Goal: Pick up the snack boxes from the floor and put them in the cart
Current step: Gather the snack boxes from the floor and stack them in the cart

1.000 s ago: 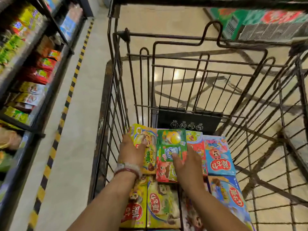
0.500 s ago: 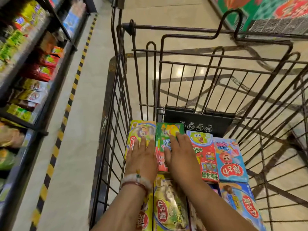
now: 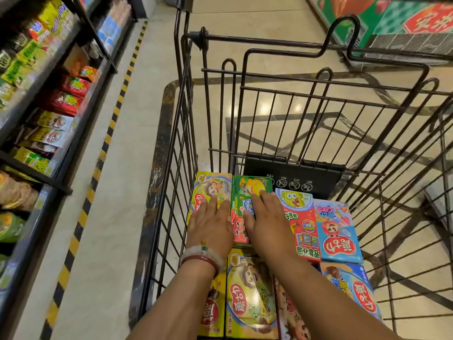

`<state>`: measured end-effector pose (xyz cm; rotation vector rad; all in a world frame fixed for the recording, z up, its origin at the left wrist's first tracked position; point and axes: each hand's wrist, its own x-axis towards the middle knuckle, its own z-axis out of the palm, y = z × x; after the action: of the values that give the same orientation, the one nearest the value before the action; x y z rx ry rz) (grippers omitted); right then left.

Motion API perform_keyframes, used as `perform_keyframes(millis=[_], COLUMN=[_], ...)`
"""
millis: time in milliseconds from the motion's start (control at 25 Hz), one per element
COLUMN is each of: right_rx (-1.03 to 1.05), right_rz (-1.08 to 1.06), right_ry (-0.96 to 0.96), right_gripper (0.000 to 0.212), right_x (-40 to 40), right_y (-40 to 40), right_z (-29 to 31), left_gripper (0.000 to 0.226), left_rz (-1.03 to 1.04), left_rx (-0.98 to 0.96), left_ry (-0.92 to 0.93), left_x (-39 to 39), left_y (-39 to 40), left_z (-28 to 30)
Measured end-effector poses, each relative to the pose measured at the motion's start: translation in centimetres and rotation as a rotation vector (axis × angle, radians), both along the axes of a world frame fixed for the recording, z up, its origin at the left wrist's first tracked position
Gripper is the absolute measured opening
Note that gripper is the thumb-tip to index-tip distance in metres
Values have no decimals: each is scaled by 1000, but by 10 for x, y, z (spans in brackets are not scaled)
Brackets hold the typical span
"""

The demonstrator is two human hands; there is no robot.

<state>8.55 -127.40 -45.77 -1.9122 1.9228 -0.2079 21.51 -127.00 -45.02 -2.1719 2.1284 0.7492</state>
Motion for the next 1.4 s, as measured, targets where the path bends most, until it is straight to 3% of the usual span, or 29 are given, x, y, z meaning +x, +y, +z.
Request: perform_keyframes(millis=[160, 280, 480, 680, 880, 1120, 1280, 1400], right_rx=[-75, -141, -226, -372, -578, -392, -483, -517], right_rz=[89, 142, 319, 513, 574, 729, 861, 998], right_ry=[115, 124, 119, 253, 362, 375, 312, 322], right_gripper=[57, 58, 56, 64, 68, 107, 92, 85], right_x=[-13, -17, -10, 28, 90, 147, 182, 209], right_y=[12, 32, 64, 110, 191, 285, 330, 355], right_z=[22, 47, 135, 243, 340, 410, 428, 438], left_gripper=[53, 56, 55, 58, 69, 81, 112, 108], left_rz=[20, -107, -176, -235, -213, -170, 27, 134], left_rx=[-22, -83, -541, -668, -697, -609, -441, -427], left_ry=[72, 125, 303, 35, -227, -496, -498, -540], left_x=[-1, -3, 30, 97, 185, 249, 277, 286], left_y=[4, 16, 60, 124, 217, 352, 423, 474], left_z=[20, 56, 137, 233, 340, 402, 420, 434])
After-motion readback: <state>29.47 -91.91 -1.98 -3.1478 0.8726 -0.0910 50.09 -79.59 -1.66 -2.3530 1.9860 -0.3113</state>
